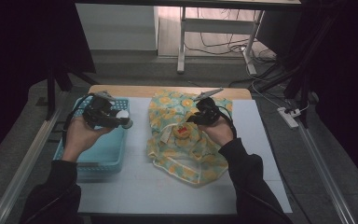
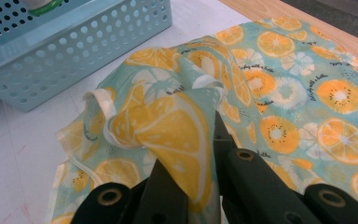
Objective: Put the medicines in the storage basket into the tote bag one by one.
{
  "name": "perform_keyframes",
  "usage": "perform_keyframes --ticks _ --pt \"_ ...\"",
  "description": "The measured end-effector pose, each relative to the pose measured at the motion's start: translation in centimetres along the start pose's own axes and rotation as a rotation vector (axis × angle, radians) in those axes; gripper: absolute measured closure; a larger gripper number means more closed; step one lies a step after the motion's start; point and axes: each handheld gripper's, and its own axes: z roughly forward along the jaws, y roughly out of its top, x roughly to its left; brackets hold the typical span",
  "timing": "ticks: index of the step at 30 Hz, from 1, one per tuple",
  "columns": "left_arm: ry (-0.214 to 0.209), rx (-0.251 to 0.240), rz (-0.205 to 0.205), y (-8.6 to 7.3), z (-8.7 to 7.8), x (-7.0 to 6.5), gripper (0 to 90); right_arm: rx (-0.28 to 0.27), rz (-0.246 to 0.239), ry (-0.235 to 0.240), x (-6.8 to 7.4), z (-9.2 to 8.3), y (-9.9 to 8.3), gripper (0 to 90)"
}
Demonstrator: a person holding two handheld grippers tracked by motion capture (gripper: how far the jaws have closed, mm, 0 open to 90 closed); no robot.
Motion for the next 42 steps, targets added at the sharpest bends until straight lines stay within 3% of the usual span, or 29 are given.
perform_keyframes --ticks 6,16,23,32,42 --pt "-0.062 0.017 0.078 1.5 1.5 -2.9 50.8 -0.002 0.003 -0.002 0.1 0.0 0.2 88.9" --pt "-0.144 0.054 0.164 3.5 5.3 -6.6 50.8 -0.007 0.01 -0.011 -0.1 -0.1 0.4 88.9" --pt "-0.167 0.085 0.213 4.5 8.7 -8.8 50.8 -0.007 0.008 -0.011 0.0 -0.1 0.4 88.9" --pt "-0.129 0.098 0.204 5.2 12.2 -8.7 50.8 -0.013 0.004 -0.01 0.0 -0.3 0.5 88.9" --pt "-0.048 0.095 0.157 5.4 14.0 -6.8 50.8 -0.003 0.0 -0.003 0.3 0.2 0.4 88.9"
